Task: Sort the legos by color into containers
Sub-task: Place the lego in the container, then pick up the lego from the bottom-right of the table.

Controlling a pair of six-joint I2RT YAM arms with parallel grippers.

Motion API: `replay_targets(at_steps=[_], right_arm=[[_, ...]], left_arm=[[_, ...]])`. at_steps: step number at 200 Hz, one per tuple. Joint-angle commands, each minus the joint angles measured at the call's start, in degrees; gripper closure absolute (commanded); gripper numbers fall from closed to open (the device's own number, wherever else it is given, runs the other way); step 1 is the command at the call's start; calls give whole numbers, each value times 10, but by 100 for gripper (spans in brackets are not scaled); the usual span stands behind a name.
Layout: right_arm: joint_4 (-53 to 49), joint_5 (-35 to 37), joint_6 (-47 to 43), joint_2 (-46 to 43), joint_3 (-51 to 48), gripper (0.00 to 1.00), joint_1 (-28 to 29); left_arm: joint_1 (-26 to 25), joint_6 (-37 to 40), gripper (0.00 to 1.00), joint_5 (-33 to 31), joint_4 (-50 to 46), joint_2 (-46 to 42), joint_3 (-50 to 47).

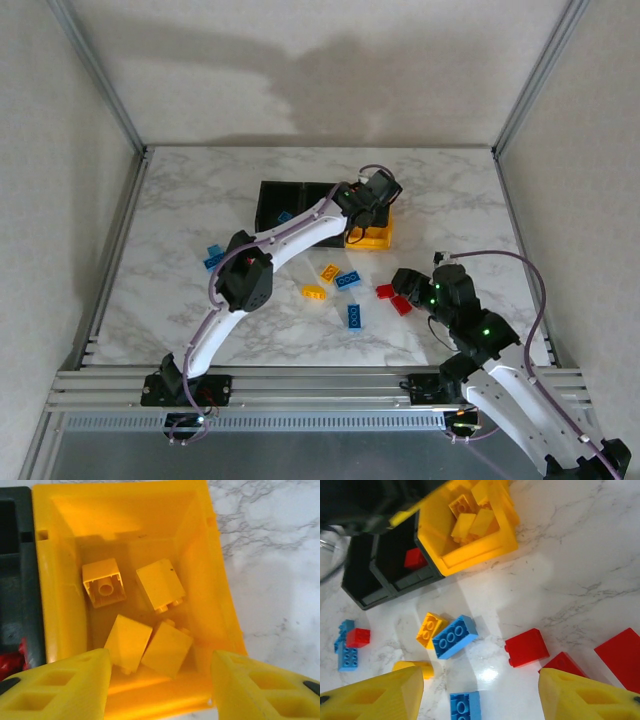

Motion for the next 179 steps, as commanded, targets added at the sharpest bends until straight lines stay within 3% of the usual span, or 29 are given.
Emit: replay_targets(at_steps=[1,28,55,79,138,179], right_arm=[[-36,30,6,19,31,37,-4],[-99,71,37,60,65,36,-4],[-182,130,105,92,98,24,-4],[-227,143,152,140,116,20,-4],[-186,147,213,204,84,20,-24],[-113,100,182,257,60,20,-71]], left_arm=[[-11,13,44,3,22,-115,-51],[-13,6,44,44,85,-216,-181],[-14,5,43,86,154,-320,-327],[-14,0,41,119,215,-407,-456],[-17,-16,37,217,326,-564,-684],[-43,-8,35,213,321,-606,-743]])
